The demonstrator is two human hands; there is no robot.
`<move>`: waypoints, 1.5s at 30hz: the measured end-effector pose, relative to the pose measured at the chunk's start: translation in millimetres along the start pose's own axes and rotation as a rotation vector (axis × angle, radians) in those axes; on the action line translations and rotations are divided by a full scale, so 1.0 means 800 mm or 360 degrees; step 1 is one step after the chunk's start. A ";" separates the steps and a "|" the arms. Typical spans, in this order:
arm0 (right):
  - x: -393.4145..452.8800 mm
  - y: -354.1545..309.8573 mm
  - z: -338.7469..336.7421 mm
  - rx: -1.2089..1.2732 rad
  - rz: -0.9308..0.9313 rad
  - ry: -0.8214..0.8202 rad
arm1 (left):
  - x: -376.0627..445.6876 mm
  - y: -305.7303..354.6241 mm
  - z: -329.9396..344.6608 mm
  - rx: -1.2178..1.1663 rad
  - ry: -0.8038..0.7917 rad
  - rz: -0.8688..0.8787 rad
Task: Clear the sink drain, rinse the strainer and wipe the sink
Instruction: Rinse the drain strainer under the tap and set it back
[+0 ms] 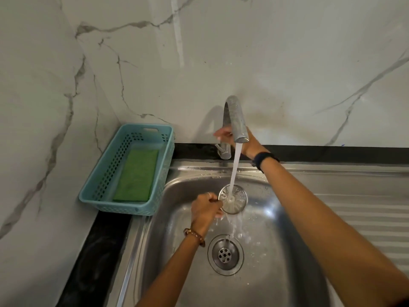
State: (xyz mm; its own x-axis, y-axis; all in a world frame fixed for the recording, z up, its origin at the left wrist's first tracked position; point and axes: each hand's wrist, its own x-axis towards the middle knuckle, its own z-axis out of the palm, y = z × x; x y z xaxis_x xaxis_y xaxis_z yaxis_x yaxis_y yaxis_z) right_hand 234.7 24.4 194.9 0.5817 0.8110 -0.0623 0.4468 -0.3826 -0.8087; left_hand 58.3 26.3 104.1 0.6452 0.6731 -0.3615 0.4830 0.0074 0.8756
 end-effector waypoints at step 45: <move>-0.233 0.220 0.211 0.0066 0.1246 0.0443 | -0.062 -0.212 0.043 0.2166 -0.0622 0.0007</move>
State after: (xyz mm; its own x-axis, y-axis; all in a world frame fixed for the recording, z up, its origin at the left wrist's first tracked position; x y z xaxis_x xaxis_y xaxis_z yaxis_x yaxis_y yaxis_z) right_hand 89.8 -119.4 -34.3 0.8631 0.1760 -0.4734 -0.1791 -0.7697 -0.6127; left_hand -35.4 -33.4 -37.3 0.6595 0.4246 -0.6203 0.5206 -0.8533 -0.0305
